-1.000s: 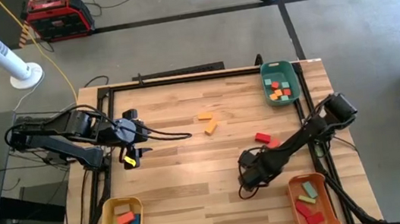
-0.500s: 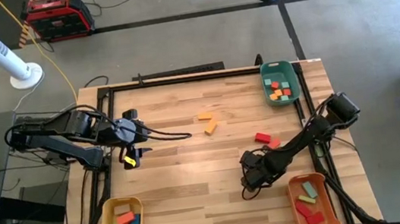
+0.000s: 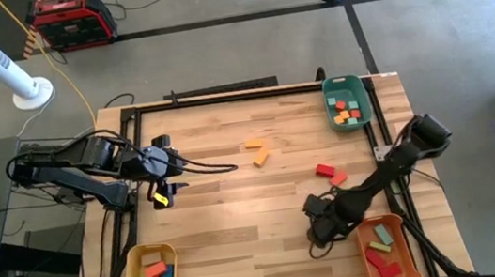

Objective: Sort blocks by size
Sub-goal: Put the blue thin rectangle block into the orange bin

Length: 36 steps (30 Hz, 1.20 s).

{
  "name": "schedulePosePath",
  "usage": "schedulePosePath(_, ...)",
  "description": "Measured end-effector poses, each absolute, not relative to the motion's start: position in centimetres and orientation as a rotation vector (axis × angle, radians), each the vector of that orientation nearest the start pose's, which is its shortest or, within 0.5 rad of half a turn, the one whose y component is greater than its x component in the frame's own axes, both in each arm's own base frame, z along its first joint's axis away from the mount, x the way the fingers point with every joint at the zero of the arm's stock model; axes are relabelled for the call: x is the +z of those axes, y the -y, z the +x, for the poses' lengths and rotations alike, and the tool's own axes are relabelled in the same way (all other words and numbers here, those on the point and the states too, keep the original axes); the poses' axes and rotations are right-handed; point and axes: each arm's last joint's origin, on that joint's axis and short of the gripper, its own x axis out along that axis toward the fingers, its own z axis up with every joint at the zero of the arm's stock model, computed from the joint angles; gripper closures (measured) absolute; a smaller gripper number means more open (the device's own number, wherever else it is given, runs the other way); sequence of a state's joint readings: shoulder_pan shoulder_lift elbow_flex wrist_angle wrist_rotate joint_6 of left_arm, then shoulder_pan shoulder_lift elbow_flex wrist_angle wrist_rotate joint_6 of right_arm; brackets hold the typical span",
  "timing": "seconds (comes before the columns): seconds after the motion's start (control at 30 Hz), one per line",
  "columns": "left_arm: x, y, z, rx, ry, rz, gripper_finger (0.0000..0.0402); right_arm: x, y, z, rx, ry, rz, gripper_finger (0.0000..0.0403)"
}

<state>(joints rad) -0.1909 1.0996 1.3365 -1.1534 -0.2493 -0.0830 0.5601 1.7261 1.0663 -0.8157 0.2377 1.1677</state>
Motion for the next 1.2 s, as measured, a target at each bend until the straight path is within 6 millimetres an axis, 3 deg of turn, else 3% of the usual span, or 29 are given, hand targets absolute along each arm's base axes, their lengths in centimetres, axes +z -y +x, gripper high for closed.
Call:
schedulePosePath(0.3, 37.9, 2.8, 18.1, 0.091, -0.89, 0.123, 0.0156, 22.3, -17.8, 21.5, -0.535, -1.277, 0.396, 0.0253)
schedulePosePath(0.57, 37.9, 2.8, 18.1, 0.091, -0.891, 0.123, 0.0156, 24.8, -19.2, 16.6, -0.607, -1.292, 0.448, 0.0253)
schedulePosePath(0.87, 37.9, 2.8, 18.1, 0.091, -0.891, 0.123, 0.0156, 24.8, -20.8, 13.2, -0.678, -1.291, 0.502, 0.0253)
schedulePosePath(1.2, 37.9, 2.8, 18.1, 0.091, -0.891, 0.123, 0.0156, 22.0, -21.5, 11.6, -0.699, -1.365, 0.591, 0.0253)
